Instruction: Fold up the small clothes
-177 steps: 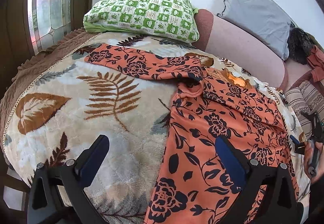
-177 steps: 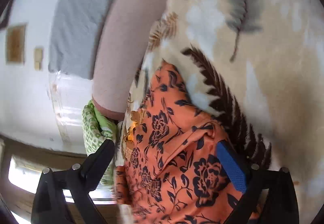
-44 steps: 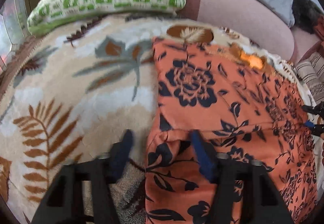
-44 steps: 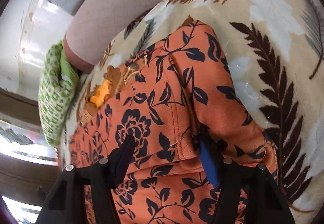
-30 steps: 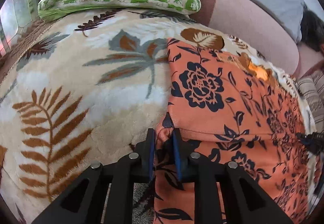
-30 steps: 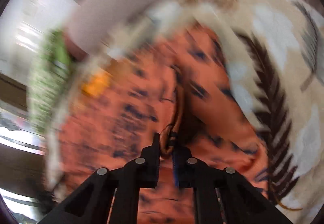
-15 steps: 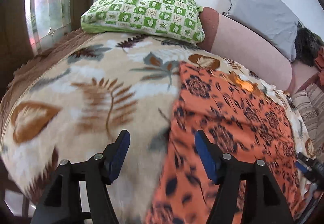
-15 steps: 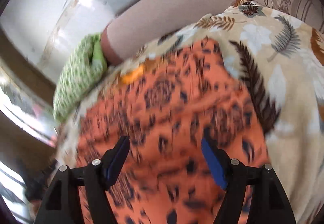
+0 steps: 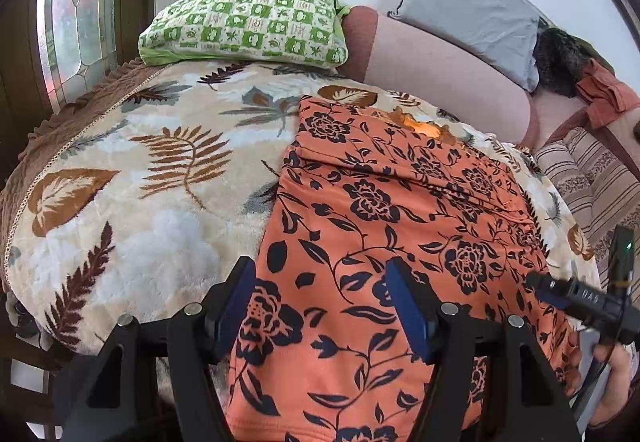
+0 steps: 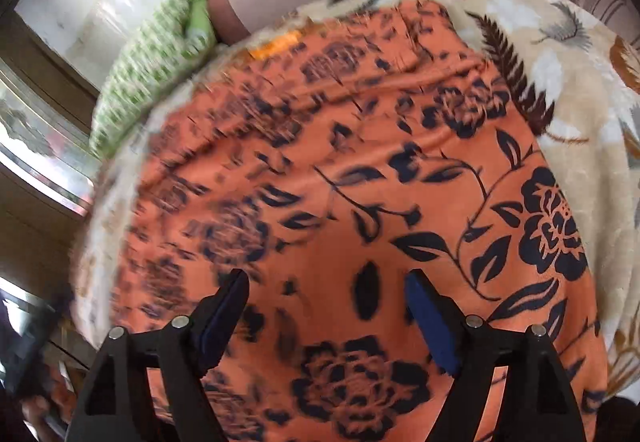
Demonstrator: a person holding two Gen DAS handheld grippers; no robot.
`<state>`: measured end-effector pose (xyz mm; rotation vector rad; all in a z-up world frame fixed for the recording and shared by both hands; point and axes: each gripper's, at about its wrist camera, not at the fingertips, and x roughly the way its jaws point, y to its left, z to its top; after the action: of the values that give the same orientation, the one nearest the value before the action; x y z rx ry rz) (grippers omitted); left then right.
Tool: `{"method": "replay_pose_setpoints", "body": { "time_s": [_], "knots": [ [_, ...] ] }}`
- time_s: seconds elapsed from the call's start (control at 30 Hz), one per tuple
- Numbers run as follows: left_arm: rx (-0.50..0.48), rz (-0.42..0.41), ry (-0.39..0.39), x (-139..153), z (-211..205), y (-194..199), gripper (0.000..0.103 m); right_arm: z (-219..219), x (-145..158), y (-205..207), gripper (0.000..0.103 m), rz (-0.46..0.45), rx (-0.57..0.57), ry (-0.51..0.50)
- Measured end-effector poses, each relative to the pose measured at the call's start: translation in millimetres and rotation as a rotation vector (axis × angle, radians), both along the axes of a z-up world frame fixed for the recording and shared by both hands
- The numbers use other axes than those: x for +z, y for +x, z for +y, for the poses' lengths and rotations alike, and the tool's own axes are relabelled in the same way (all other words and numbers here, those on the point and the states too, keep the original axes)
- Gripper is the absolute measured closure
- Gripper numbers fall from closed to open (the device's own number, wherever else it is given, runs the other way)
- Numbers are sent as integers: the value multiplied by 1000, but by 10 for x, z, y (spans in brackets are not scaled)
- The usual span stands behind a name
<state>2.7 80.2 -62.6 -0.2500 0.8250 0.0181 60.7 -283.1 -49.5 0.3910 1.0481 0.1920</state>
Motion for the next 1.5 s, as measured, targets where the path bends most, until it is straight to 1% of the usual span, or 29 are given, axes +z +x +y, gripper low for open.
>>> {"method": "replay_pose_setpoints", "body": {
  "time_s": [0.07, 0.13, 0.17, 0.2, 0.23, 0.27, 0.37, 0.4, 0.47, 0.5, 0.6, 0.7, 0.8, 0.83, 0.87, 0.93, 0.97, 1.0, 1.1, 1.17, 1.2, 1.27, 1.3, 1.33, 1.37, 1.4, 1.43, 1.47, 1.5],
  "knots": [
    [5, 0, -5, 24, -3, -31, 33, 66, 56, 2, 20, -21, 21, -6],
    [1, -3, -6, 57, -16, -59, 33, 125, -16, 24, 19, -12, 33, -14],
    [0, -7, 1, 83, -28, -84, 33, 148, -109, 45, 18, 15, 36, -28],
    [-1, -12, 5, 100, -32, -105, 33, 141, -297, 70, 18, 113, 21, -41],
    [0, -20, 11, 127, -40, -143, 32, 138, -301, 81, 17, 113, 14, -32],
    [-1, -22, 14, 140, -44, -165, 31, 133, -240, 52, 17, 78, 12, -34],
    [3, -28, 28, 165, -59, -216, 30, 137, -48, 8, 17, 27, 17, 2],
    [2, -26, 28, 168, -66, -229, 30, 154, 27, -2, 17, -10, 18, -15],
    [3, -21, 21, 169, -78, -244, 30, 177, 46, 4, 17, -32, 22, -25],
    [0, -18, 21, 172, -88, -248, 30, 179, -42, 25, 16, -10, 25, -12],
    [-16, -32, 41, 218, -132, -294, 30, 154, -323, 51, 15, 108, 28, -15],
    [-13, -46, 48, 251, -144, -326, 30, 143, -84, -49, 15, 35, 23, 20],
    [-12, -35, 38, 255, -152, -309, 30, 188, 69, -67, 15, -37, 24, -5],
    [-18, -40, 40, 264, -160, -315, 30, 204, 58, -70, 15, -42, 31, -4],
    [-15, -45, 44, 271, -166, -326, 30, 211, 3, -63, 14, -28, 38, -1],
    [-15, -49, 38, 273, -169, -346, 30, 199, -271, -23, 14, 79, 35, -15],
    [-18, -44, 38, 266, -171, -355, 30, 190, -322, -39, 14, 100, 33, -15],
    [-18, -43, 39, 263, -171, -366, 30, 193, -269, -66, 14, 69, 35, -19],
    [-17, -43, 29, 238, -154, -399, 30, 200, -50, -93, 14, 22, 36, 5],
    [-9, -30, 15, 183, -136, -407, 30, 211, 46, -103, 14, -19, 35, -10],
    [-13, -23, 9, 158, -138, -399, 30, 215, 52, -108, 14, -24, 31, -11],
    [-18, 7, 21, 88, -150, -382, 30, 189, -88, -102, 13, 18, 21, 3],
    [-18, 16, 27, 71, -158, -378, 30, 170, -276, -76, 13, 91, 15, 11],
    [-19, 20, 30, 68, -157, -376, 30, 137, -344, -99, 13, 117, 10, 14],
    [-18, 15, 34, 84, -155, -384, 30, 131, -276, -126, 13, 81, 8, 14],
    [-14, 7, 47, 112, -156, -394, 30, 122, -199, -125, 13, 69, 9, 24],
    [-11, 1, 58, 140, -164, -399, 30, 131, -88, -108, 13, 41, 19, 56],
    [-10, -8, 63, 174, -174, -412, 30, 148, -6, -87, 13, 11, 24, 60],
    [-7, -14, 68, 199, -180, -423, 30, 186, 122, -28, 13, -42, 28, 33]
  ]
}}
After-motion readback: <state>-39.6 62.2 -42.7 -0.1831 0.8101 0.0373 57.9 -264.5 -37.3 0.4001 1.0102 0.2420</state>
